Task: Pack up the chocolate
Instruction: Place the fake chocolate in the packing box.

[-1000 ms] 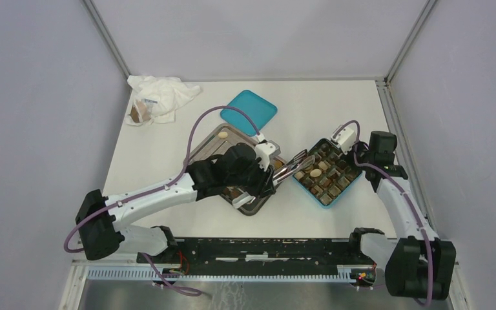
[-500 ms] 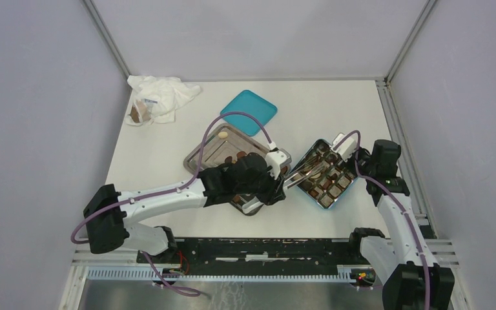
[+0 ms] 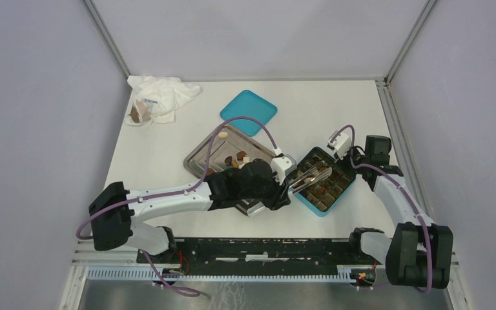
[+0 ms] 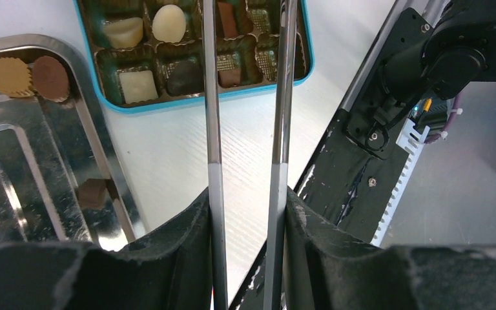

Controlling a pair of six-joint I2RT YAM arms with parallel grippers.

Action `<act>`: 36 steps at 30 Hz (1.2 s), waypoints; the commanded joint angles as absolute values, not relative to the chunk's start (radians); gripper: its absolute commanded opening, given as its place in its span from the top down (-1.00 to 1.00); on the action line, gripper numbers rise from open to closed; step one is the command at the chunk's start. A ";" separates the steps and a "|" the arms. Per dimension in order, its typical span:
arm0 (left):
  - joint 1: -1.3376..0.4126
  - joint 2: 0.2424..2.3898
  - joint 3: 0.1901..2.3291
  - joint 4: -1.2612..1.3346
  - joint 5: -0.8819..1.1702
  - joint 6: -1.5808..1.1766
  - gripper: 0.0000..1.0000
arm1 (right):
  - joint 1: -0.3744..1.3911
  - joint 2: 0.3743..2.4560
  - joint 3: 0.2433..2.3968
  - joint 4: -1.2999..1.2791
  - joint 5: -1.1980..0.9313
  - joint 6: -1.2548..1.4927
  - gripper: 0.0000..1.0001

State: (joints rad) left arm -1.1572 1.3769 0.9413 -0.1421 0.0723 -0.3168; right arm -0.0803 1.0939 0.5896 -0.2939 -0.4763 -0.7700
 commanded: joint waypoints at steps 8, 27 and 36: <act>-1.200 1.478 0.992 -0.028 0.093 -0.385 0.96 | -0.077 1.245 0.708 -0.383 -0.449 -0.750 0.79; -1.220 1.695 1.209 -0.144 0.056 -0.406 0.96 | -0.205 1.028 0.669 -0.200 -0.335 -0.519 0.00; -1.221 1.814 1.337 -0.205 0.052 -0.414 0.96 | -0.239 1.030 0.663 -0.167 -0.238 -0.466 -0.05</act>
State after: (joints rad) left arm -1.2144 1.7859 1.2579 -0.2001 0.0708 -0.3740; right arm -0.2249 1.0321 0.6720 -0.2195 -0.3038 -0.5171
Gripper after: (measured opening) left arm 0.433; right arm 0.518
